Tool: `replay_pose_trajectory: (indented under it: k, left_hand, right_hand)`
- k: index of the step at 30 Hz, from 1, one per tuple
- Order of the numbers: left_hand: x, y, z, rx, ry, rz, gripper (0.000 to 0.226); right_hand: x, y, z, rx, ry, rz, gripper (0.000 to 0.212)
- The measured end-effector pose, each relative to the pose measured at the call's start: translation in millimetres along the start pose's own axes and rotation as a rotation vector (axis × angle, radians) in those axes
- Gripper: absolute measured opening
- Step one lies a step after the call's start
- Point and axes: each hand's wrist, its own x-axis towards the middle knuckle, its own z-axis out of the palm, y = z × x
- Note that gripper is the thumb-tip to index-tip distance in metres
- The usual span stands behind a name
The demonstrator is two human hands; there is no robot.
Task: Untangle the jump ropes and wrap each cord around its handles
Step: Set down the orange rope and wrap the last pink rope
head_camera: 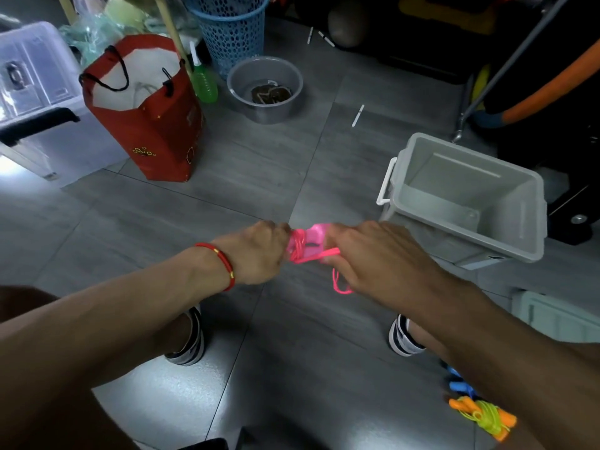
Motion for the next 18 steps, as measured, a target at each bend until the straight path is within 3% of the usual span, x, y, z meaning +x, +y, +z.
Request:
replay_pose_trajectory:
  k: [3, 6, 12, 15, 18]
  left_hand:
    - [-8, 2, -1, 0.108, -0.113, 0.098, 0.024]
    - [-16, 6, -2, 0.134, -0.148, 0.231, 0.027]
    - [-35, 18, -7, 0.178, -0.013, 0.370, 0.035]
    - [-38, 13, -12, 0.080, 0.071, 0.485, 0.041]
    - [-38, 13, -18, -0.016, 0.112, 0.595, 0.030]
  right_hand:
    - [-1, 5, -11, -0.082, 0.071, -0.101, 0.040]
    - [4, 18, -17, 0.016, 0.012, -0.053, 0.031]
    - [14, 33, -15, 0.176, -0.138, -0.038, 0.023]
    - [16, 41, -19, 0.376, -0.213, -0.074, 0.015]
    - [19, 50, -18, 0.549, -0.313, -0.086, 0.012]
